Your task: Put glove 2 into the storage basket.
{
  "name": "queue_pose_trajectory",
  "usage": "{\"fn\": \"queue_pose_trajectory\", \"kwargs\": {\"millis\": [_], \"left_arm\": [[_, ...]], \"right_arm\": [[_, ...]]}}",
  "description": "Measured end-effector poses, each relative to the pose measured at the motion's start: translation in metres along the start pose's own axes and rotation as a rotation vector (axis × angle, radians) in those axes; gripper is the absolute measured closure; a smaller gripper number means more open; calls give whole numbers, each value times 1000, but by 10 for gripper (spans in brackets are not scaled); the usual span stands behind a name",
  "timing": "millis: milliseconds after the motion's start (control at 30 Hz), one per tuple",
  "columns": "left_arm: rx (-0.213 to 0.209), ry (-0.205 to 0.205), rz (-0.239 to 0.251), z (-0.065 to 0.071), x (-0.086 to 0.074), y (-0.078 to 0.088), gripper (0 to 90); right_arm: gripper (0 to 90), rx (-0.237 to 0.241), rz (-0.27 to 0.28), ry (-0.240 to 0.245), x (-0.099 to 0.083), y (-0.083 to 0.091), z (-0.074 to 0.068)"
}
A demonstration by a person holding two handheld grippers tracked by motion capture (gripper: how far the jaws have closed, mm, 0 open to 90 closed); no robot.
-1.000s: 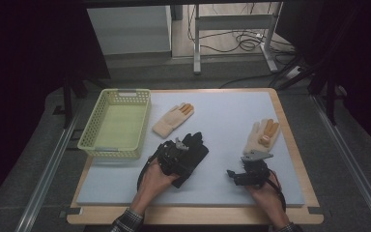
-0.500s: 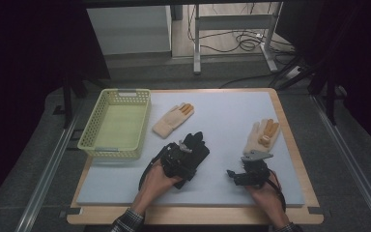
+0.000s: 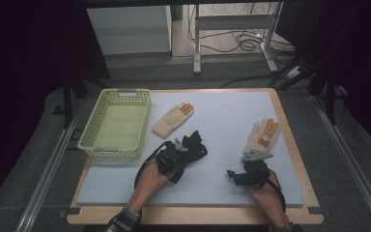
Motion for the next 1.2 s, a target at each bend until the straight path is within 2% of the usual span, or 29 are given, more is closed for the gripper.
{"fn": "queue_pose_trajectory", "kwargs": {"millis": [133, 200, 433, 867, 1000, 1200], "left_arm": [[-46, 28, 24, -8, 2, 9, 643], [-44, 37, 38, -12, 4, 15, 640], [-14, 36, 58, -23, 15, 38, 631], [25, 91, 79, -57, 32, 70, 627], [61, 97, 64, -69, 34, 77, 626], [90, 137, 65, -89, 33, 89, 623]], "right_arm": [[203, 0, -1, 0, 0, 0, 0], [203, 0, 0, 0, 0, 0, 0], [202, 0, 0, 1, 0, 0, 0], [202, 0, 2, 2, 0, 0, 0], [202, 1, 1, 1, 0, 0, 0], [202, 2, 3, 1, 0, 0, 0]]}}
Point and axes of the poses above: each handheld gripper's, and its own axes: y roughly backward along the jaws, x roughly out of its top, z roughly to its right, the point moved 5 cm from there along -y, roughly forward along the jaws, and after that the axes turned 11 degrees about -z, right-handed, at the moved point
